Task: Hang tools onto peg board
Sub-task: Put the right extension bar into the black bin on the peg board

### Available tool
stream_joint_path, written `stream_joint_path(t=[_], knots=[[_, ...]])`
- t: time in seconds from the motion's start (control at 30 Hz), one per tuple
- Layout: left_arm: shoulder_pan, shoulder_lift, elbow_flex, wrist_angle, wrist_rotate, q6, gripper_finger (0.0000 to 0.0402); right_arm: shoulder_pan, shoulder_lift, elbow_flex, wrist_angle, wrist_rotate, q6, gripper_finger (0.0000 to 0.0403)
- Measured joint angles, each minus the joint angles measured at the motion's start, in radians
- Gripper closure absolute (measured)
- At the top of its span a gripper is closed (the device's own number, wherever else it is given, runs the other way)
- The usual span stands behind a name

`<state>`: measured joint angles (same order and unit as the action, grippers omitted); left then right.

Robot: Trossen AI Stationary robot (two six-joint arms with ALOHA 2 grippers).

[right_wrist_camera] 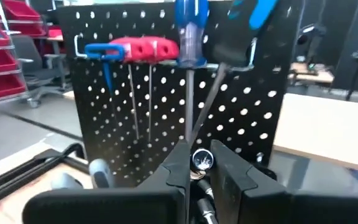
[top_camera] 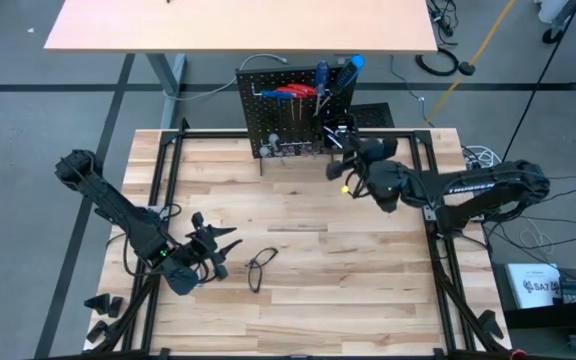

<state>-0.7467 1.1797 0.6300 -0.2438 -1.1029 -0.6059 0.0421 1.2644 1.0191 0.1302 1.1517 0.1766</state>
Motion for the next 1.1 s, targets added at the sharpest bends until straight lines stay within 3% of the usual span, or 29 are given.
stream_joint_path(t=[0.63, 0.93, 1.1], knots=[[0.0, 0.0, 0.0, -0.014, -0.001, 0.019, 0.0242, -0.194, 0.016, 0.0, -0.092, -0.247, 0.1, 0.037], [0.0, 0.0, 0.0, -0.02, -0.001, 0.017, 0.0242, -0.198, 0.019, 0.0, -0.114, -0.238, 0.1, 0.0197], [0.0, 0.0, 0.0, -0.02, -0.001, 0.016, 0.0242, -0.198, 0.019, 0.0, -0.114, -0.238, 0.1, 0.0139]])
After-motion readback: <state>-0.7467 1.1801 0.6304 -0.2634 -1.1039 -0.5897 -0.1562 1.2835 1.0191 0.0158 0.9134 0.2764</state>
